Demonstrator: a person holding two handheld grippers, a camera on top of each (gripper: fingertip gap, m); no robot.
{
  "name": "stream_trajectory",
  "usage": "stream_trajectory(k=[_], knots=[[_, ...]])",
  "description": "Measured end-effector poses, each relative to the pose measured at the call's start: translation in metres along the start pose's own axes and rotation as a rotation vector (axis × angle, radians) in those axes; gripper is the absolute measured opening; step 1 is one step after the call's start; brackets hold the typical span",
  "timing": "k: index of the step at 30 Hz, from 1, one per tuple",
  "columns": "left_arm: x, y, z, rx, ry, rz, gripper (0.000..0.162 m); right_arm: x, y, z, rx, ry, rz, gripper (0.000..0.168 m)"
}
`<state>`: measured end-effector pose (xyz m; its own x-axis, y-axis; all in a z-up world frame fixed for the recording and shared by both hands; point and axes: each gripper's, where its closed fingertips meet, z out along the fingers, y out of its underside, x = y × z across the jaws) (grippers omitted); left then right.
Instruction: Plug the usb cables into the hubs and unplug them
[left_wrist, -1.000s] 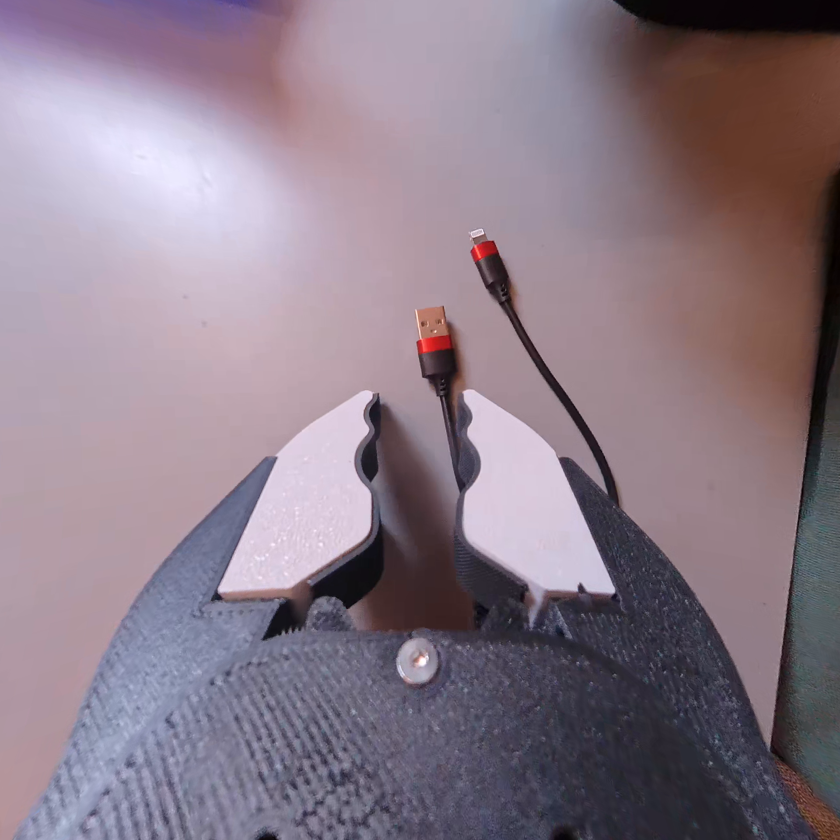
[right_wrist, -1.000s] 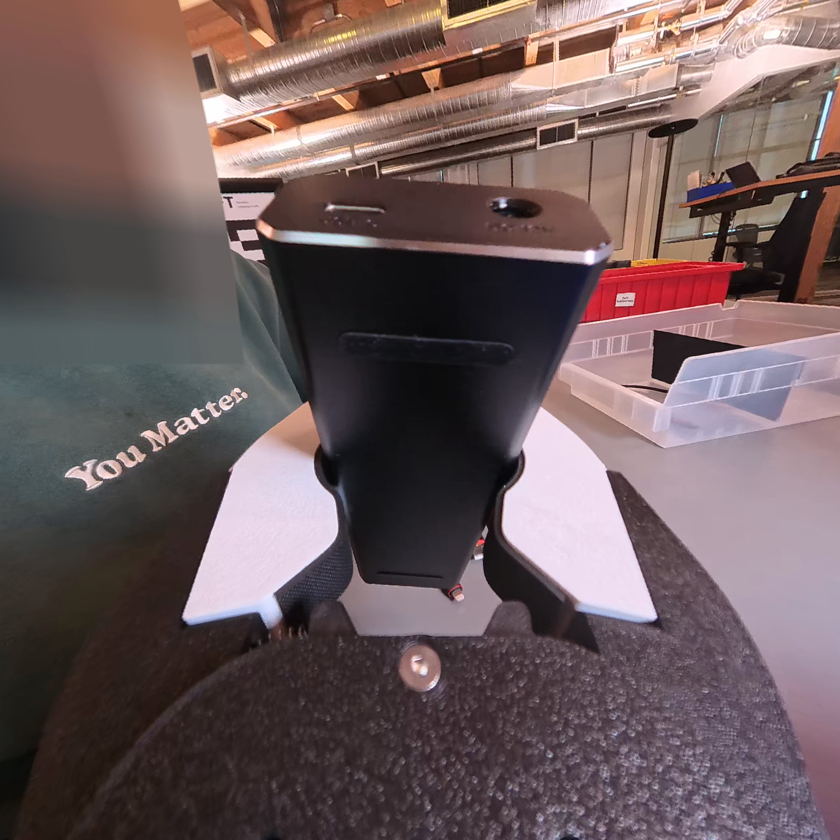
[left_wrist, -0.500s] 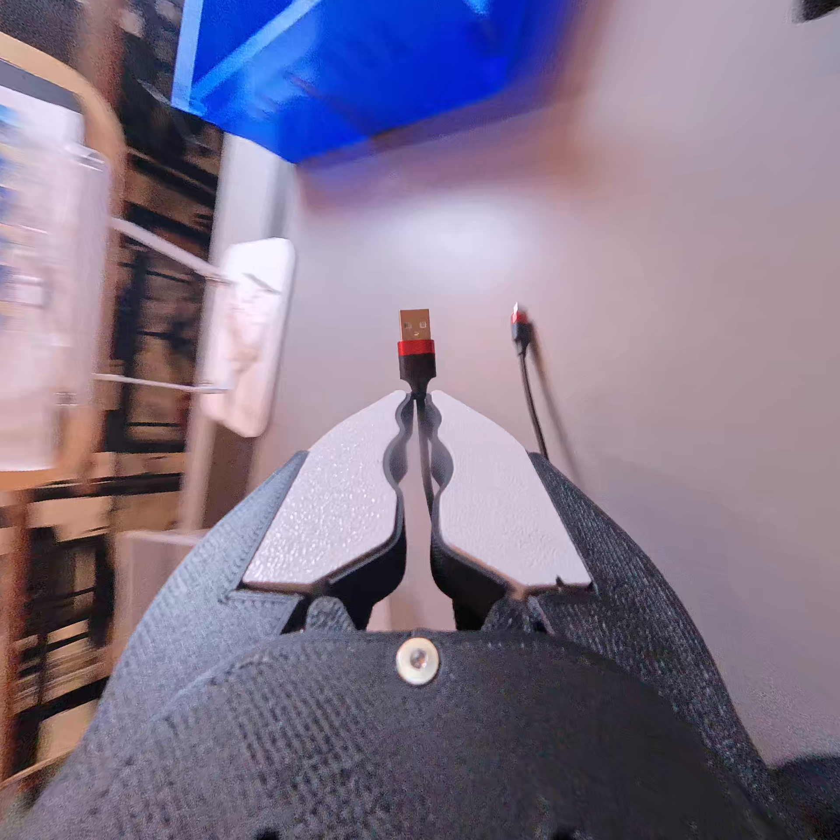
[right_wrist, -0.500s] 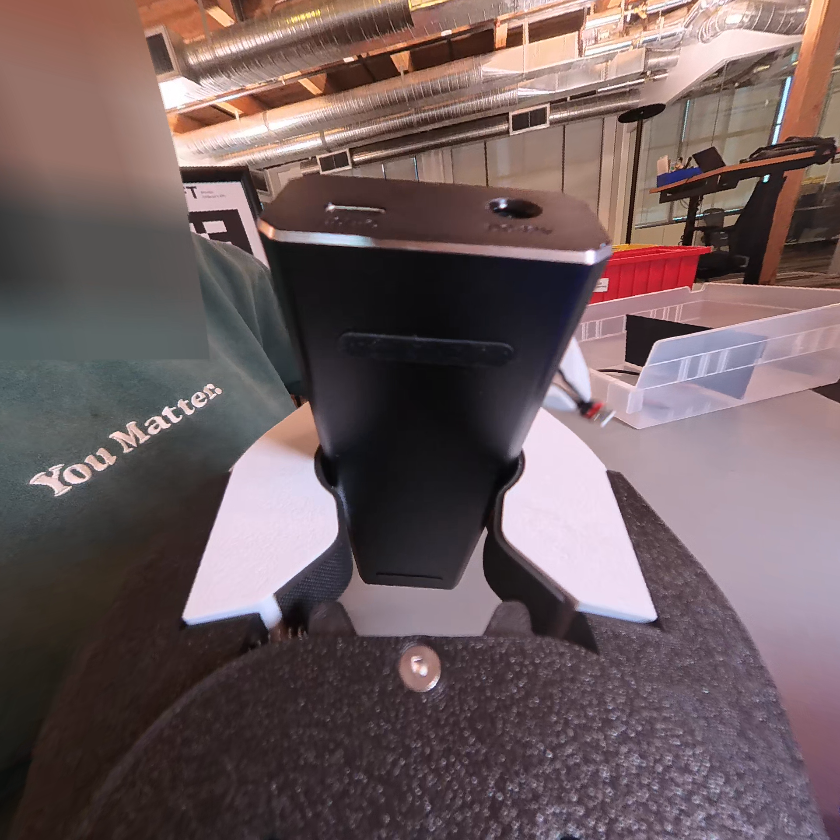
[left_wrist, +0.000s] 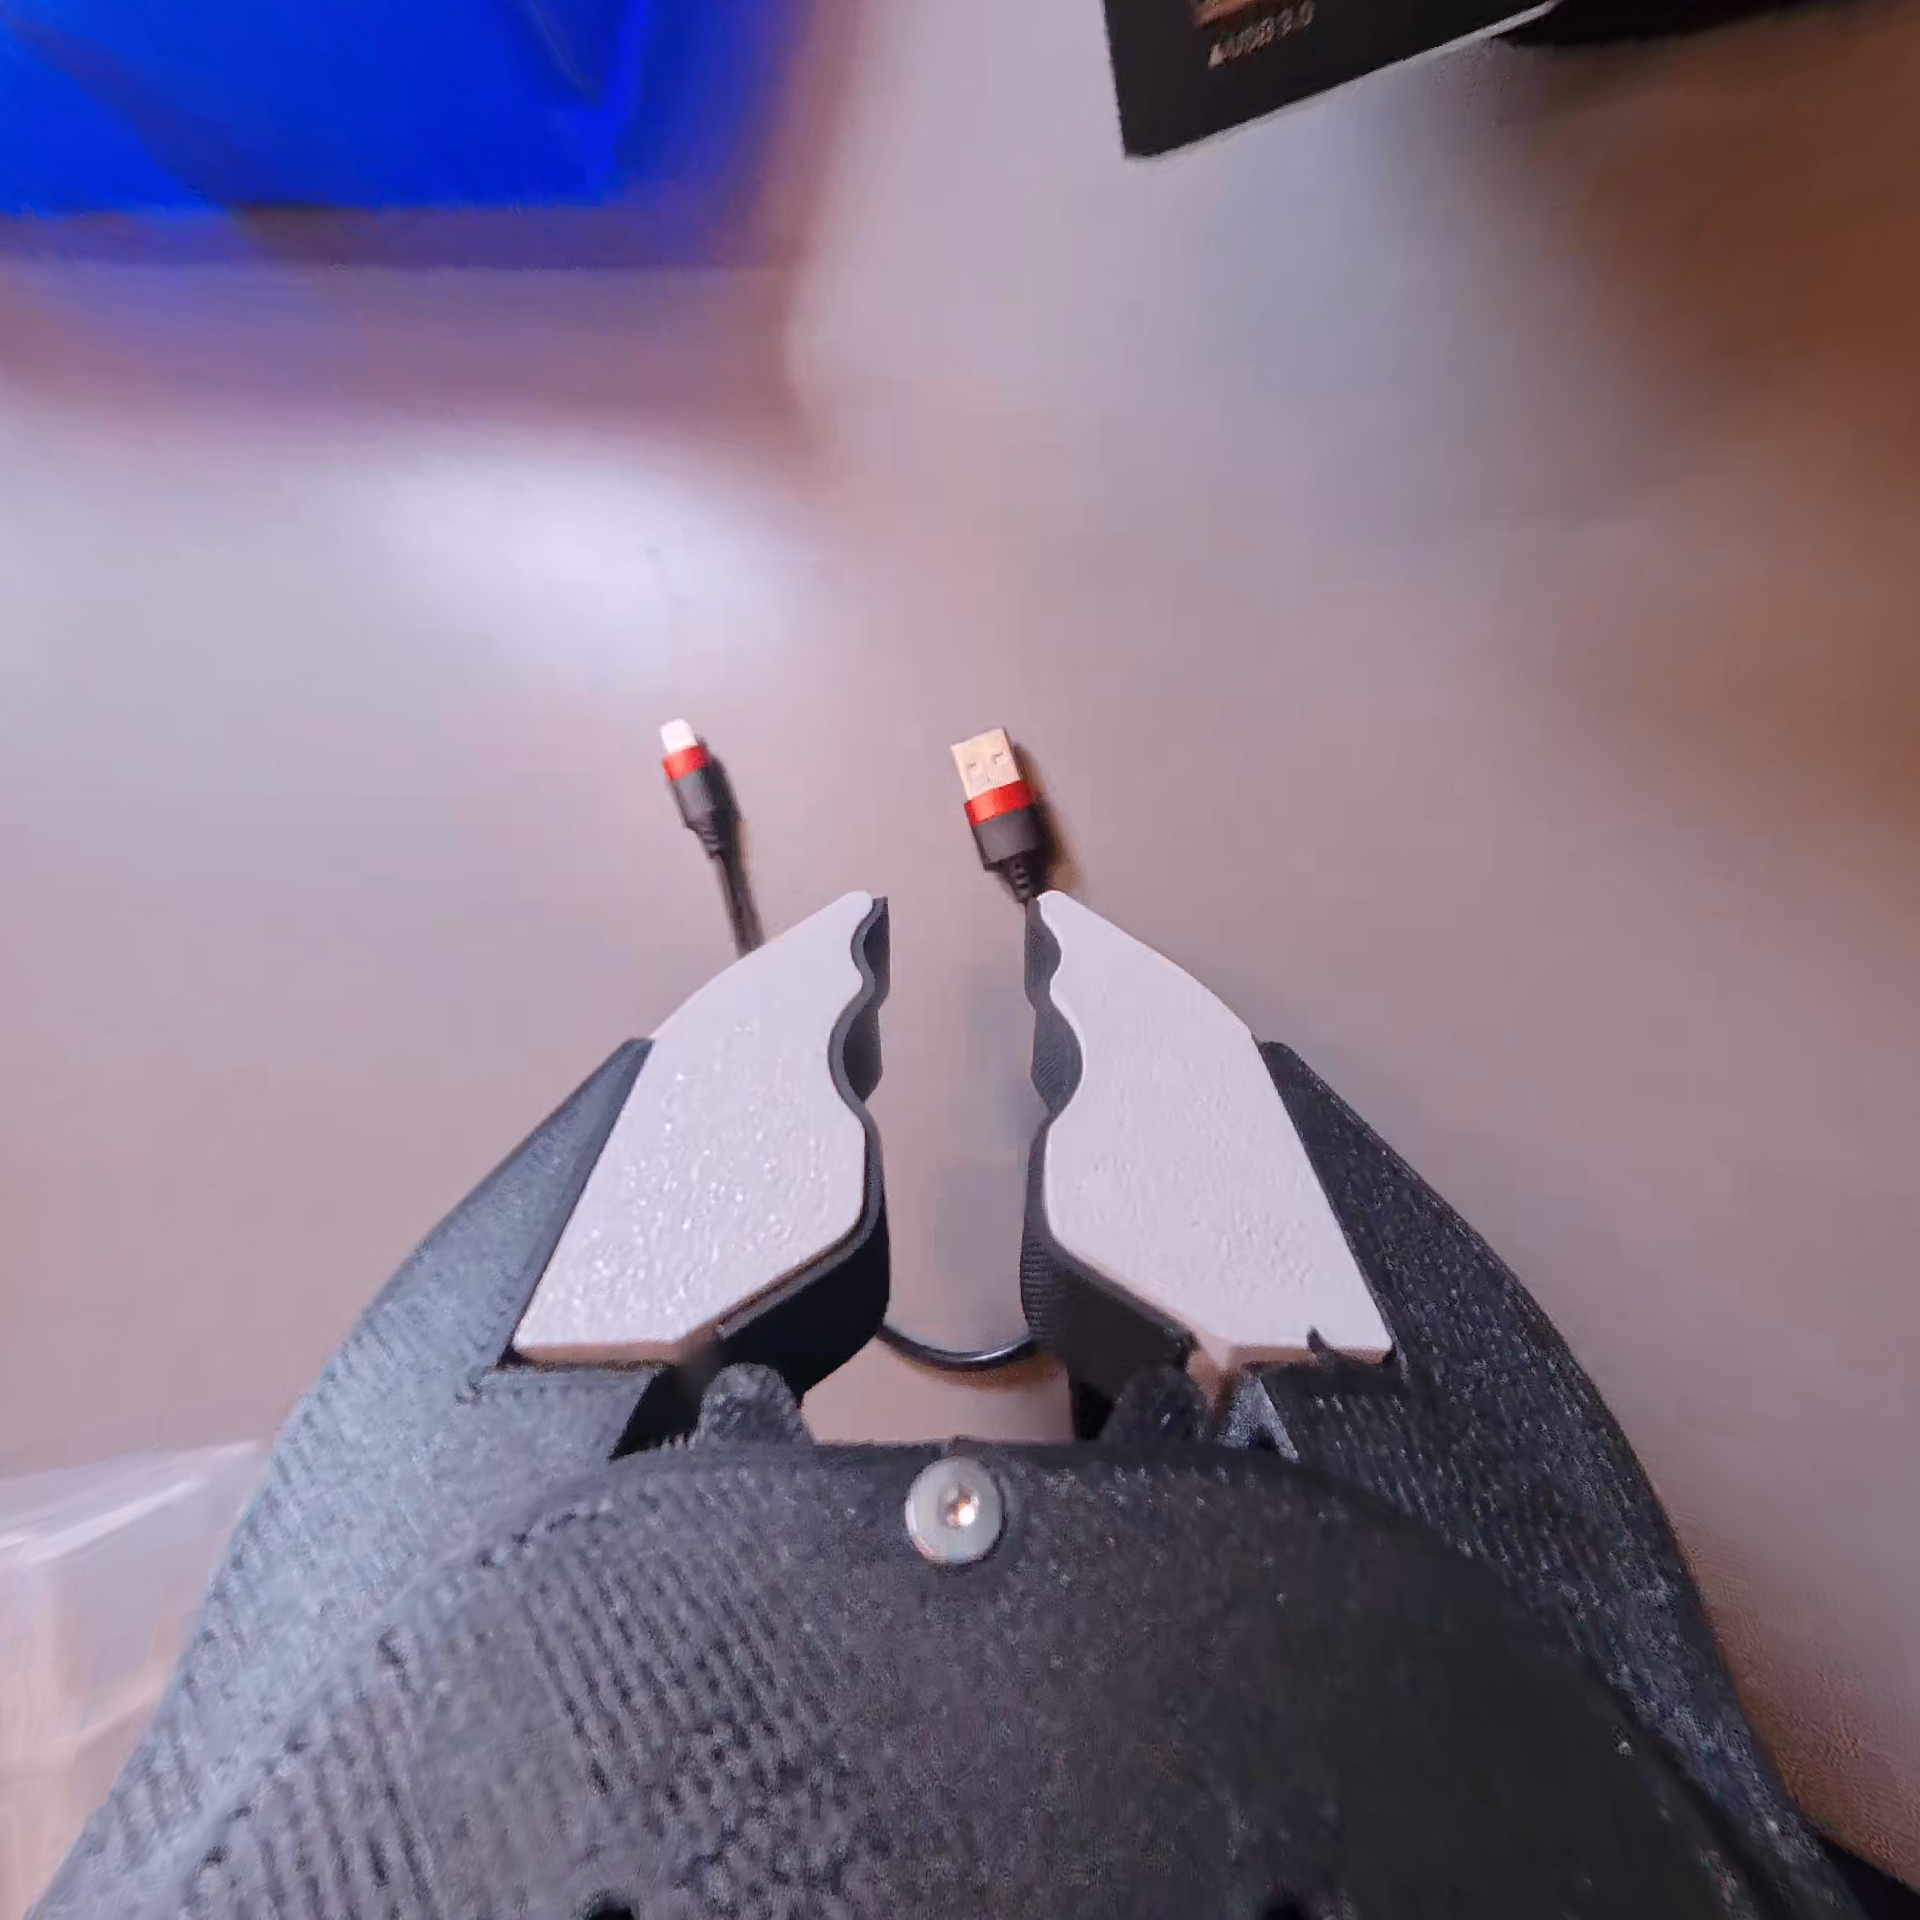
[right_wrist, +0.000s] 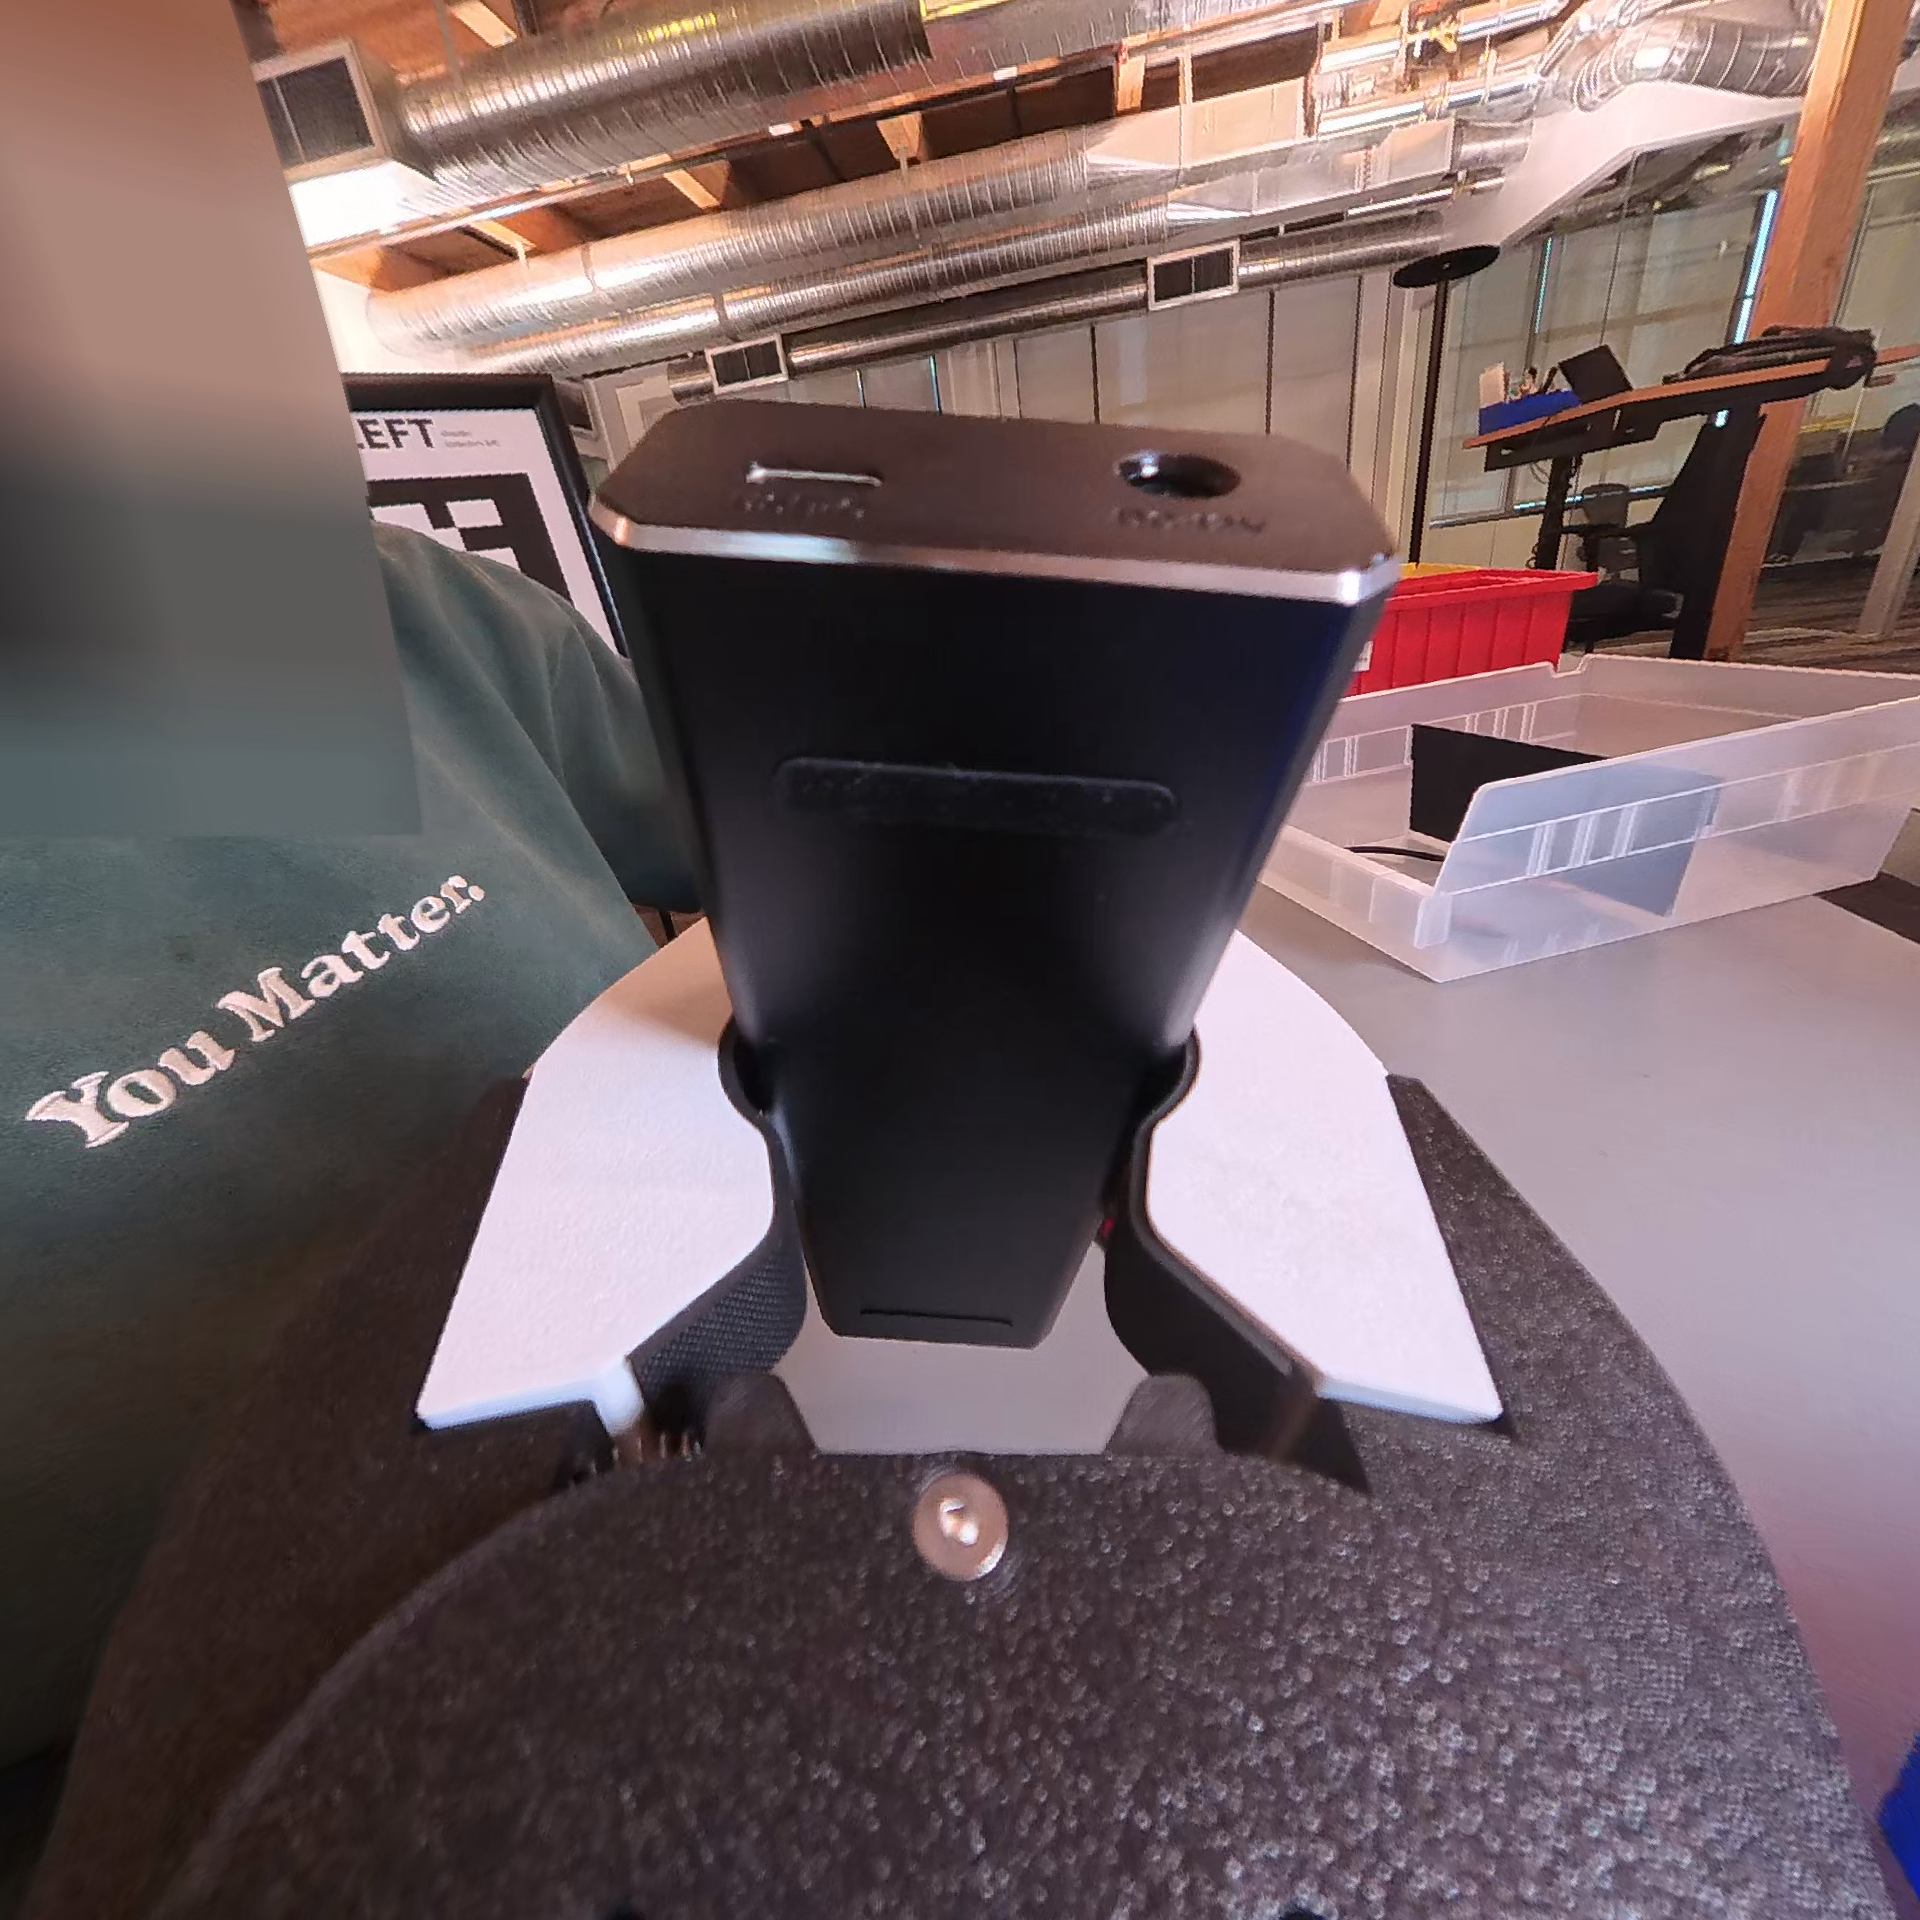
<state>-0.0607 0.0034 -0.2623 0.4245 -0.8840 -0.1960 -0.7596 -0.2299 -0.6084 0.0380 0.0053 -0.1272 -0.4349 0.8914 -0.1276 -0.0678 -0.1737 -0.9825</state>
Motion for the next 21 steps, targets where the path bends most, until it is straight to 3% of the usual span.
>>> stream_trajectory(k=[3, 7, 12, 17, 21], knots=[[0.018, 0.003, 0.011, -0.003, 0.143, -0.123, 0.030, 0.000, 0.000, 0.000, -0.006, 0.005, -0.003, 0.072], [0.014, 0.003, 0.024, -0.011, 0.111, -0.199, 0.031, 0.001, 0.000, -0.001, -0.001, 0.008, 0.002, 0.072], [0.011, -0.001, 0.028, -0.004, 0.062, -0.184, 0.015, 0.001, 0.001, 0.000, -0.007, 0.008, 0.005, 0.072], [0.013, -0.004, 0.025, 0.003, 0.046, -0.081, 0.015, -0.001, 0.003, 0.001, -0.017, 0.002, 0.002, 0.072], [0.010, -0.033, -0.007, 0.130, 0.102, -0.102, 0.015, -0.002, 0.009, 0.003, -0.042, -0.014, -0.007, 0.072]])
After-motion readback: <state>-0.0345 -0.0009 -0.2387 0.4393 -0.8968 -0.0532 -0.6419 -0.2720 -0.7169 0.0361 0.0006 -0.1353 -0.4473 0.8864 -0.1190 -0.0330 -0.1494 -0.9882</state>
